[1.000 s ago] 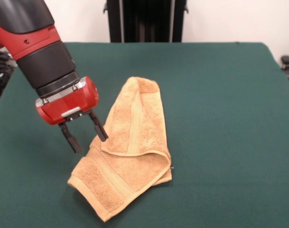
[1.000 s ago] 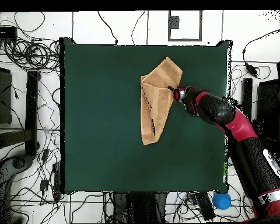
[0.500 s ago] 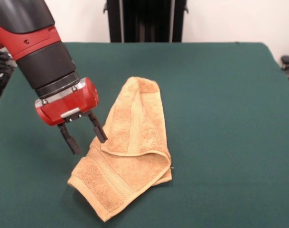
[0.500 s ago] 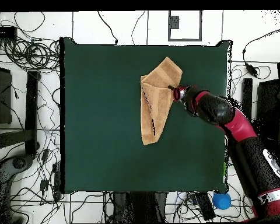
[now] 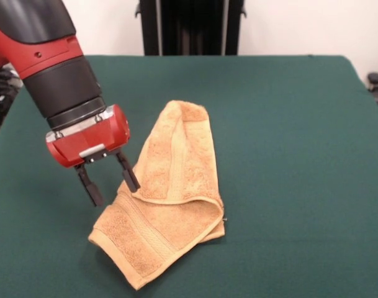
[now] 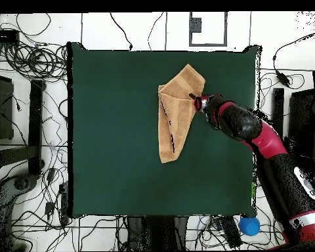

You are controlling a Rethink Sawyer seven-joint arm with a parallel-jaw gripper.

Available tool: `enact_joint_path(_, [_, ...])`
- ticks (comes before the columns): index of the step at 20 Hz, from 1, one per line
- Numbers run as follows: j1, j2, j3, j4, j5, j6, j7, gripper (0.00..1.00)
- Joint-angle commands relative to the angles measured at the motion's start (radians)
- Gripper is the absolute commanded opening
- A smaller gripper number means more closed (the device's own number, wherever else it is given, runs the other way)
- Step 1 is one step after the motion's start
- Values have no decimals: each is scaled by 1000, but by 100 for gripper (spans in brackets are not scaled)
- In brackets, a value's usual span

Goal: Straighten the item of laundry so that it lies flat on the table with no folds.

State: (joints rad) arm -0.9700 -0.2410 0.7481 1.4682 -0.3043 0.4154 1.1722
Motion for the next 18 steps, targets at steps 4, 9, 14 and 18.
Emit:
enact_joint_path(4, [84, 23, -24, 106, 13, -82, 192, 100])
enact_joint_path(9, [89, 26, -24, 116, 25, -95, 201, 100])
enact_joint_path(14, [91, 33, -19, 122, 38, -95, 200, 100])
enact_joint_path(18, [90, 42, -14, 122, 45, -83, 186, 100])
